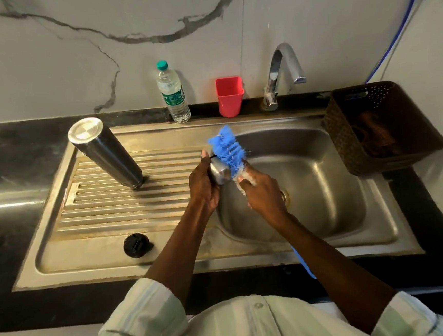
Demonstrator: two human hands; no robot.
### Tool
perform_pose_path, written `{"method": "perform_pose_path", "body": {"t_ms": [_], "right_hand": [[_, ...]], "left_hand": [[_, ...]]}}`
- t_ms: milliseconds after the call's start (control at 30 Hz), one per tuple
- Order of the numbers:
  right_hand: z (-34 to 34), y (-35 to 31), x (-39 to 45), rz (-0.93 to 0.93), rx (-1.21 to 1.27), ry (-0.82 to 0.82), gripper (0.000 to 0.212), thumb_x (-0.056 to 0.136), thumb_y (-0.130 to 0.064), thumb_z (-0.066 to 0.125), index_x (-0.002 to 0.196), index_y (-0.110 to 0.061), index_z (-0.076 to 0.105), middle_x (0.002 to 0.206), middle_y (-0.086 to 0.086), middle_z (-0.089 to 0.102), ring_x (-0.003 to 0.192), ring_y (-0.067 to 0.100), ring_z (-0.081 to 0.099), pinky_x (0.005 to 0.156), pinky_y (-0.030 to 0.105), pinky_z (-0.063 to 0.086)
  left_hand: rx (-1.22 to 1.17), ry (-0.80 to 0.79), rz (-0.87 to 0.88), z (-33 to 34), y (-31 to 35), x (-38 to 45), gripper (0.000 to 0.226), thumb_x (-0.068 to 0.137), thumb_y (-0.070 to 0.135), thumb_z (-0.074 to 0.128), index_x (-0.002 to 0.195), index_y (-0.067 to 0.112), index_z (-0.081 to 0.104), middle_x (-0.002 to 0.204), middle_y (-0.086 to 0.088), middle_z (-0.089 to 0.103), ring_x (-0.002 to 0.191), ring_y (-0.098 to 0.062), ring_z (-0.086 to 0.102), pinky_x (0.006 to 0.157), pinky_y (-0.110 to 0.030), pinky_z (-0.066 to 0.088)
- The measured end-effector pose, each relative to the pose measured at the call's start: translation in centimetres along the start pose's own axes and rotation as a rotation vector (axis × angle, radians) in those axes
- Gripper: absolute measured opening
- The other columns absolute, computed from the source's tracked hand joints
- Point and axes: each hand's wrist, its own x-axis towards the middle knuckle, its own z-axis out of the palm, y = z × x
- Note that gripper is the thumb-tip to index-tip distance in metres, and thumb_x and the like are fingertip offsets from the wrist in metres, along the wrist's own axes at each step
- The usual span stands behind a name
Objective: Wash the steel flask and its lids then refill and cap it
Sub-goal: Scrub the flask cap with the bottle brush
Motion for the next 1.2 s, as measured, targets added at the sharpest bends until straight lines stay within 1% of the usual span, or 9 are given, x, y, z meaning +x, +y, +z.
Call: {"method": "perform_pose_path", "body": {"t_ms": [133, 233, 367, 567, 800, 867, 1000, 1100, 1200], "right_hand": [[1.0, -0.1, -0.7, -0.115, -0.097, -0.034, 0.054, 0.095, -0.036, 0.056, 0.146, -0.041, 0.039, 0.115, 0.003, 0.071, 0.096, 0.023, 0.068, 0.082, 0.034, 0.054], [0.2, 0.1, 0.7, 0.110, 0.097, -0.030, 0.042, 0.095, -0.032, 0.057, 0.137, -0.036, 0.053, 0.110, 0.004, 0.072, 0.086, 0.018, 0.065, 0.074, 0.028, 0.050], [0.6, -0.5, -0.7, -0.090, -0.043, -0.034, 0.051, 0.096, -0.032, 0.056, 0.145, -0.036, 0.044, 0.114, 0.004, 0.071, 0.091, 0.022, 0.067, 0.079, 0.032, 0.053], [0.3, 0.0, 0.3, 0.009, -0.005, -0.036, 0.048, 0.095, -0.032, 0.056, 0.142, -0.038, 0.047, 0.114, 0.005, 0.071, 0.090, 0.019, 0.066, 0.075, 0.032, 0.053], [1.1, 0.1, -0.1, 0.135, 0.076, -0.039, 0.049, 0.092, -0.042, 0.053, 0.140, -0.046, 0.043, 0.104, 0.003, 0.071, 0.084, 0.023, 0.068, 0.075, 0.046, 0.058], [1.5, -0.1, -0.9, 0.062, 0.046, -0.018, 0.056, 0.091, -0.045, 0.051, 0.144, -0.046, 0.035, 0.106, 0.003, 0.072, 0.088, 0.023, 0.068, 0.078, 0.044, 0.057], [1.3, 0.5, -0.3, 0.108, 0.095, -0.001, 0.044, 0.094, -0.032, 0.057, 0.138, -0.037, 0.050, 0.102, 0.003, 0.072, 0.087, 0.023, 0.067, 0.079, 0.045, 0.057], [1.3, 0.4, -0.7, 0.104, 0.144, 0.009, 0.043, 0.096, -0.033, 0.056, 0.138, -0.038, 0.049, 0.099, 0.001, 0.072, 0.084, 0.021, 0.067, 0.076, 0.045, 0.058], [1.3, 0.5, -1.1, 0.040, 0.126, 0.032, 0.049, 0.097, -0.030, 0.055, 0.143, -0.038, 0.044, 0.104, 0.000, 0.072, 0.087, 0.019, 0.068, 0.081, 0.040, 0.056]], "left_hand": [[0.008, 0.011, 0.004, -0.4, 0.3, 0.1, 0.022, 0.100, 0.012, 0.051, 0.108, 0.000, 0.067, 0.096, -0.014, 0.075, 0.084, -0.025, 0.073, 0.070, -0.036, 0.061], [0.047, 0.008, -0.004, -0.4, 0.5, 0.1, 0.029, 0.100, 0.023, 0.055, 0.114, 0.000, 0.064, 0.108, -0.017, 0.072, 0.091, -0.029, 0.072, 0.073, -0.040, 0.062], [0.083, -0.036, 0.044, -0.6, 0.8, 0.5, 0.030, 0.100, 0.022, 0.052, 0.117, 0.001, 0.065, 0.107, -0.015, 0.073, 0.091, -0.026, 0.072, 0.073, -0.037, 0.061], [0.100, -0.018, 0.103, -0.8, 0.3, 0.5, 0.058, 0.083, 0.033, 0.076, 0.124, -0.004, 0.059, 0.125, -0.025, 0.065, 0.108, -0.037, 0.067, 0.094, -0.052, 0.055], [0.133, 0.039, 0.136, -0.5, 0.4, 1.1, 0.066, 0.071, 0.048, 0.081, 0.111, -0.001, 0.063, 0.112, -0.021, 0.069, 0.101, -0.033, 0.068, 0.079, -0.041, 0.061], [0.106, 0.025, 0.127, -0.5, 0.5, 1.2, 0.068, 0.074, 0.054, 0.076, 0.113, -0.001, 0.065, 0.117, -0.024, 0.069, 0.108, -0.038, 0.067, 0.085, -0.044, 0.060], [0.162, 0.033, 0.048, -0.3, 0.3, 1.3, 0.059, 0.084, 0.061, 0.062, 0.105, 0.006, 0.068, 0.112, -0.020, 0.072, 0.106, -0.037, 0.069, 0.095, -0.055, 0.054], [0.122, 0.039, -0.052, 0.2, 0.4, 1.0, 0.061, 0.092, 0.062, 0.051, 0.111, 0.006, 0.064, 0.108, -0.017, 0.074, 0.095, -0.032, 0.073, 0.086, -0.049, 0.060], [0.226, 0.003, -0.073, 0.5, 0.8, 1.2, 0.071, 0.091, 0.070, 0.045, 0.113, 0.007, 0.067, 0.106, -0.016, 0.075, 0.099, -0.033, 0.072, 0.092, -0.050, 0.056]]}}
